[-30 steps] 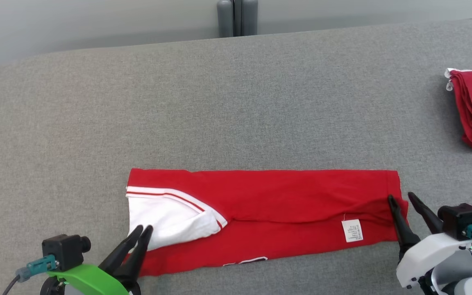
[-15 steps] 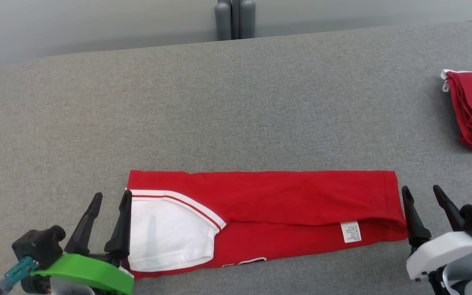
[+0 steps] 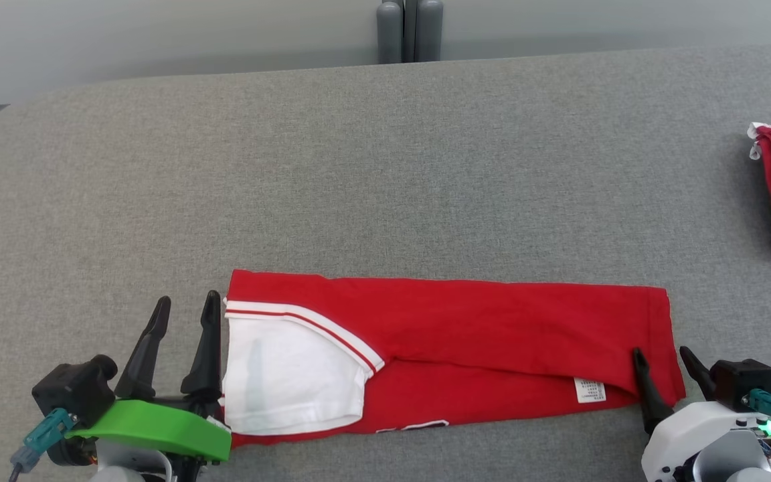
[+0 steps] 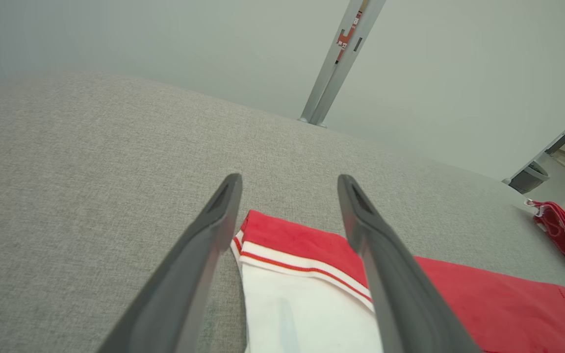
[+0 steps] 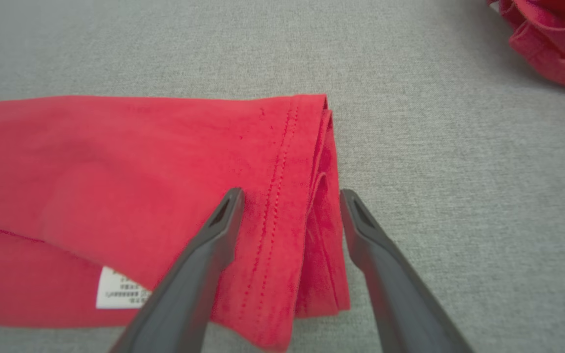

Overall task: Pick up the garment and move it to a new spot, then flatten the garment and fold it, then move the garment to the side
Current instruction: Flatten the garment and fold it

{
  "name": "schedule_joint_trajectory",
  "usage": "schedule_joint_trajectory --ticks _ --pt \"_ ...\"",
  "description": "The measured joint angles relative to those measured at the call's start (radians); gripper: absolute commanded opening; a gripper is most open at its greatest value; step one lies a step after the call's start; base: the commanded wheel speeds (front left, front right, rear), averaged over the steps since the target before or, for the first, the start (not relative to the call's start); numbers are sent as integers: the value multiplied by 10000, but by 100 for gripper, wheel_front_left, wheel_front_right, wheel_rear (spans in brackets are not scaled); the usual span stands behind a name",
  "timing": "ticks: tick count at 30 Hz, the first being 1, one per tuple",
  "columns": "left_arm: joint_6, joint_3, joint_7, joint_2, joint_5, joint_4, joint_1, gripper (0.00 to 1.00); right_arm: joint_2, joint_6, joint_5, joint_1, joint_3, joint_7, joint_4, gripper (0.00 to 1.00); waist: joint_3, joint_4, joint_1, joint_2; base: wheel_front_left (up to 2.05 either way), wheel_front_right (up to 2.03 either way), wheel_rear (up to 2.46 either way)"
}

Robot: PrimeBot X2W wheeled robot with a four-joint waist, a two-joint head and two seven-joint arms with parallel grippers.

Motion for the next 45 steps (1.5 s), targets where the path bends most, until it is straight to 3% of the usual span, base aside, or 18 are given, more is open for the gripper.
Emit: schedule_joint_trajectory --ticks 10,11,12,13,15,22,34,40,45 --pt "75 -107 -10 -25 307 -46 0 100 58 0 -408 -675 -293 -454 1814 100 -69 18 0 0 0 0 0" --pt "84 -113 -10 -29 313 -46 -1 100 59 0 -322 -730 -242 -437 1919 88 -79 8 0 0 0 0 0" --pt "86 -113 -10 -31 313 -46 -1 100 52 0 -224 -797 -148 -422 2056 49 -91 -6 0 0 0 0 0" --pt "86 -117 -10 -33 320 -46 -1 100 52 -2 -134 -875 -61 -410 2180 37 -102 -20 0 0 0 0 0" --pt "88 -130 -10 -33 332 -42 -2 100 52 -8 115 -1009 119 -337 2349 0 -126 -48 0 0 0 0 0" --pt "100 -65 -12 -38 368 -56 -3 100 52 2 332 -1554 127 -290 2518 0 -178 -195 0 0 0 0 0" --pt "-94 -92 -29 -364 545 188 -234 100 -1503 0 349 -2222 -2040 750 1141 0 -211 -383 0 0 0 0 0" --pt "-282 27 -46 -516 623 324 -236 100 -1137 0 1047 -2053 -2541 1505 190 0 -232 -451 1 0 0 0 0" --pt "-414 104 -48 -623 723 424 -250 100 -591 -4 1820 -1774 -1912 2268 -961 0 -263 -426 0 0 0 0 0"
